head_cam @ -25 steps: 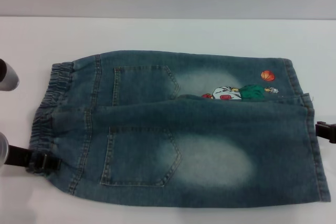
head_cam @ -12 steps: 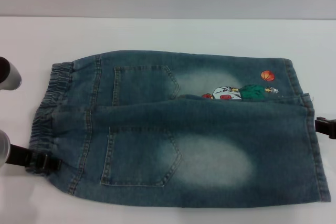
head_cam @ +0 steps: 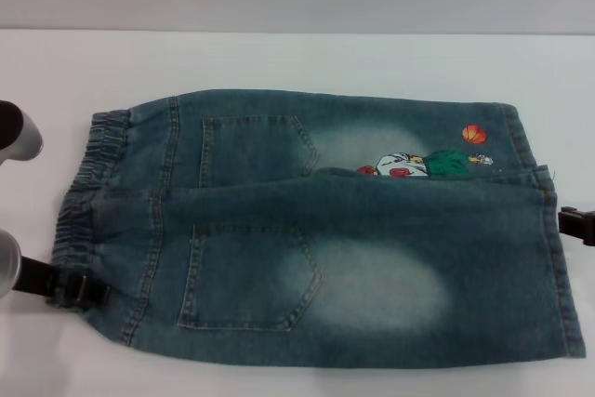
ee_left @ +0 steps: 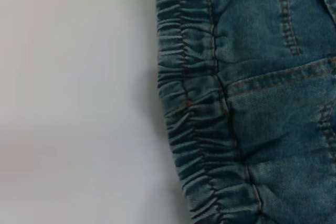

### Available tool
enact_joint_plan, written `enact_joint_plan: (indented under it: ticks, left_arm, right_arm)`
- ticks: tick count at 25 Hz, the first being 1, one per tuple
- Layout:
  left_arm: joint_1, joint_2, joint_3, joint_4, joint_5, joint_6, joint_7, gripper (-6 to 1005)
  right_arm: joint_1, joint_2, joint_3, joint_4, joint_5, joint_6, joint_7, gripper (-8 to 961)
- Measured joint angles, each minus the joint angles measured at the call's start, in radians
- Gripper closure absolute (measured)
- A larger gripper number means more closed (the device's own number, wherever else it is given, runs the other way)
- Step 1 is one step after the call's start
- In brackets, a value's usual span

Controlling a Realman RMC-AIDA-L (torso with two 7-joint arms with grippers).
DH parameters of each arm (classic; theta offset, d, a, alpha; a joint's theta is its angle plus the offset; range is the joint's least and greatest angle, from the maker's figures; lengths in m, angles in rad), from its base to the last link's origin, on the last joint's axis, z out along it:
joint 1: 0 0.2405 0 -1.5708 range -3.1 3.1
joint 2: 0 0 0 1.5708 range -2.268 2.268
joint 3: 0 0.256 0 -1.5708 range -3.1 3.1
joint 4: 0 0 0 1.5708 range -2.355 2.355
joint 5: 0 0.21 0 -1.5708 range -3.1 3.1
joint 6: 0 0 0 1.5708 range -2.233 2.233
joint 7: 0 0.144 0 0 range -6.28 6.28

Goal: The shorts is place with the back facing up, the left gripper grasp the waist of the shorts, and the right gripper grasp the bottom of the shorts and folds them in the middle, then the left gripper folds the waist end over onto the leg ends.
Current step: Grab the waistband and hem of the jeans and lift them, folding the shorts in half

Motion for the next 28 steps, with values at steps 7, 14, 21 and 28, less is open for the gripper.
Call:
enact_joint_plan:
  ticks: [7, 14, 21, 28]
  left_arm:
    - [-0.016, 0.0, 0.016, 0.009, -0.003, -0.015, -0.01, 288]
    - [-0.017, 0.001, 0.002, -0.006, -0.007, -0.026, -0.001, 429]
    - [-0.022, 0.002, 0.002, -0.006, -0.007, -0.025, 0.001, 488]
    - [-0.036, 0.001, -0.002, -0.009, -0.008, -0.016, 0.0, 534]
  right_arm:
    - [0.001, -0.002, 0.0, 0.006, 0.0, 0.0, -0.004, 310]
    - [0.005, -0.002, 0.005, 0.006, 0.0, 0.008, -0.013, 313]
    - [0.021, 0.0, 0.014, 0.001, 0.001, 0.001, -0.013, 316]
    - [0.037, 0.0, 0.015, 0.009, 0.009, -0.107, -0.012, 320]
